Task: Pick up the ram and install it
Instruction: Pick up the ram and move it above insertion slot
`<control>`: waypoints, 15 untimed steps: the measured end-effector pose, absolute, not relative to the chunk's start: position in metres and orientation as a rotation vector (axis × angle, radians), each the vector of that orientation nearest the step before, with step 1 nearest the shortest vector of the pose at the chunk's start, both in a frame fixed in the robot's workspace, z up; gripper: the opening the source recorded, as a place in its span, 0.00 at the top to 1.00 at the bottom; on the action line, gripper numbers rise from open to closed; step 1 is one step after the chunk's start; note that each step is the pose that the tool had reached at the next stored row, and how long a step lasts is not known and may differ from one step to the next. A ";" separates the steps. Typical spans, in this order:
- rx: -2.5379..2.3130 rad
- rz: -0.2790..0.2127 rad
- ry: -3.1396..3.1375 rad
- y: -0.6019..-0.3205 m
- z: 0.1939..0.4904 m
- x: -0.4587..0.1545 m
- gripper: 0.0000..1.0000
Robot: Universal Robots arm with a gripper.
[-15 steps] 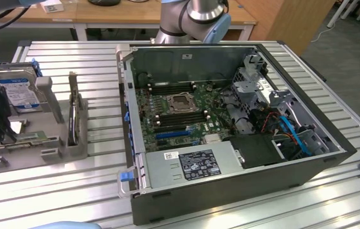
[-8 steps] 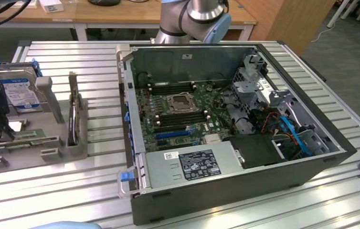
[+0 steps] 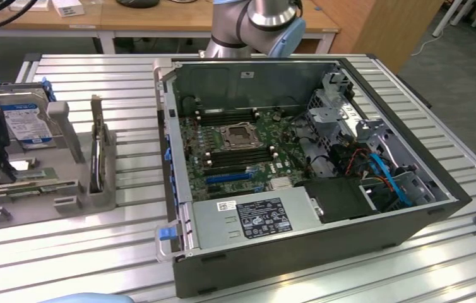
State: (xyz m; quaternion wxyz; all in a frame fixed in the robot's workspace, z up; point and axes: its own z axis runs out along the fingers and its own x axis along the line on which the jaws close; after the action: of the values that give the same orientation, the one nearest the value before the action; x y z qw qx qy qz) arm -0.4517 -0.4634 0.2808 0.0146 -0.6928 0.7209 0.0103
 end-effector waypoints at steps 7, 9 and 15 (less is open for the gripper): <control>-2.150 0.035 2.253 -0.463 0.290 -0.452 0.86; -2.150 0.036 2.254 -0.463 0.293 -0.452 0.86; -2.148 0.037 2.256 -0.463 0.298 -0.452 0.86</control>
State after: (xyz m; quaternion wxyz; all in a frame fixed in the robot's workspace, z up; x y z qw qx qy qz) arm -0.4518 -0.4634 0.2984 0.0131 -0.6895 0.7241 0.0118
